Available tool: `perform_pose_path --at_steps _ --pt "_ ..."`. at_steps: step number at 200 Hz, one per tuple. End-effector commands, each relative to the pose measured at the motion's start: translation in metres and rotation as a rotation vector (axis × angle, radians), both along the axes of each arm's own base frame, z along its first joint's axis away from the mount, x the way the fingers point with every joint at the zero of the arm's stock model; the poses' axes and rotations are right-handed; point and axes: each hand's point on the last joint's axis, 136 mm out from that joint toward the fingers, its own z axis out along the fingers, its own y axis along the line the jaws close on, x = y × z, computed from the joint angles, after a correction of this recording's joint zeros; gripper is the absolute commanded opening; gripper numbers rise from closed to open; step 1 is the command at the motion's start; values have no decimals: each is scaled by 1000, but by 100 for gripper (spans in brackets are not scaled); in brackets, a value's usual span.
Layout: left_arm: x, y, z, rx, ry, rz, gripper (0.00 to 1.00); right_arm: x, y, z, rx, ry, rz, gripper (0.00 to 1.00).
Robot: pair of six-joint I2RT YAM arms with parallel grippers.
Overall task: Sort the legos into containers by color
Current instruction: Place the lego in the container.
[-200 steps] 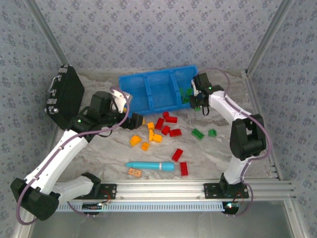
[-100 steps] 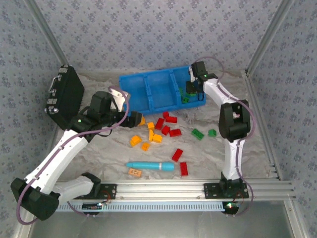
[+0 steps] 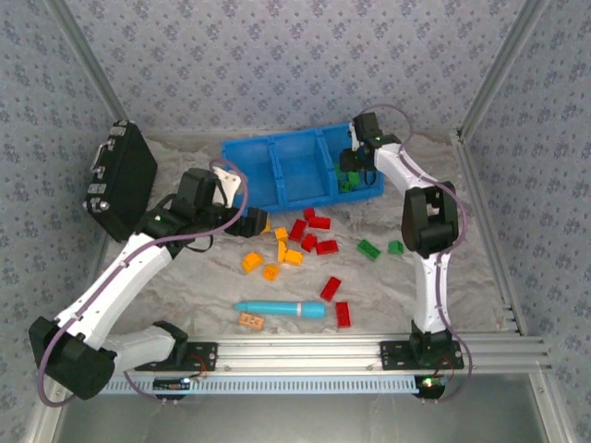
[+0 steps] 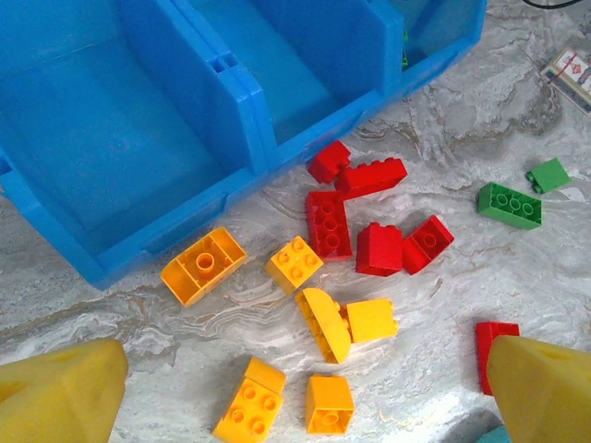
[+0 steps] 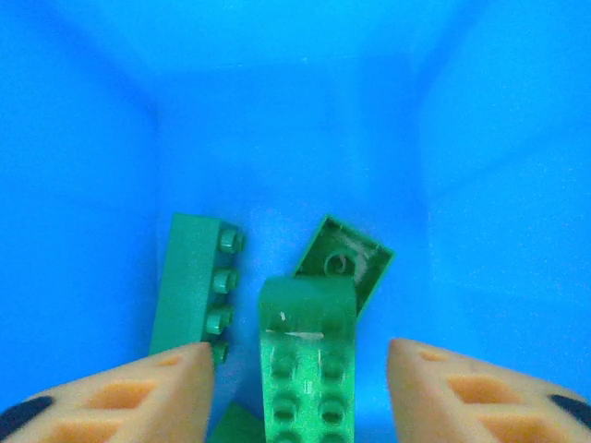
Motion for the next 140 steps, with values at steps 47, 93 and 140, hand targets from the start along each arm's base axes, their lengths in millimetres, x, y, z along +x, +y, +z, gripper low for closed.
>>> perform_pose_path --at_steps 47,93,140 --pt "-12 -3 15 -58 -33 -28 100 -51 -13 73 6 -75 -18 59" --pt "-21 -3 14 -75 -39 -51 100 -150 -29 52 43 27 -33 67" --pt "-26 -5 12 -71 -35 -86 100 -250 -23 10 113 107 8 83"
